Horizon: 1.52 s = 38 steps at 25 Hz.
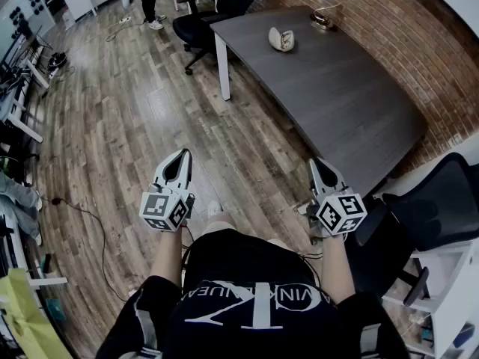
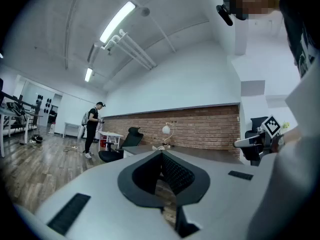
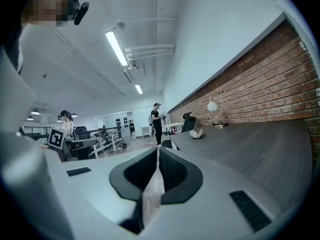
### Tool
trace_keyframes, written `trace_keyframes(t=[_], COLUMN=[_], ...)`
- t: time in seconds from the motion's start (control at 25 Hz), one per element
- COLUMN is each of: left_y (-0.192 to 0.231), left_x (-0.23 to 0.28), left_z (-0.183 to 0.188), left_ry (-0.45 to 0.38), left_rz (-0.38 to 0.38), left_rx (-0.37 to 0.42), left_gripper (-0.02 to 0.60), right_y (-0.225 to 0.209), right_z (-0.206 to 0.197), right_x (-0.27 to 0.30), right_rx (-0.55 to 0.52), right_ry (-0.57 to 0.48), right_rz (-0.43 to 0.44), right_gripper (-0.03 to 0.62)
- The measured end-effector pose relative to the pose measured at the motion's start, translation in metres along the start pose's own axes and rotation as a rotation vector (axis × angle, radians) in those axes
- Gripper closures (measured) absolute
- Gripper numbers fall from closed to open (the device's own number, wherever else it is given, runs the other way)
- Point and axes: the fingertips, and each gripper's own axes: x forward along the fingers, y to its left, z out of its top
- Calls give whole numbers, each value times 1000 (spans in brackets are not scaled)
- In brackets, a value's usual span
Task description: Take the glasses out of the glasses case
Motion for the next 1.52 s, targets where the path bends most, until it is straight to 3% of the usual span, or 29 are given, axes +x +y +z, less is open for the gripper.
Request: trace_keyframes(t=[0.32,0.64,1.04,1.52], left_y=[9,28,77,138], left_x=[19,80,171,269], left_z=[-10,-16,-15,-3], left_ry=[15,22,26,67], left_rz=[-5,-42,-60,-104], left_rx=[2,-16,-25,-22], left_gripper=[566,566,566,566], right_y=[-11,-33,-61,-94], right_z=[-9,-2,15,34], right_x=[17,61,155,255], right_rx=[11,-11,19,104], right_ry=[11,21,4,12], right_rz=[-7,-39,-32,-101], right_gripper=[560,560,559,556])
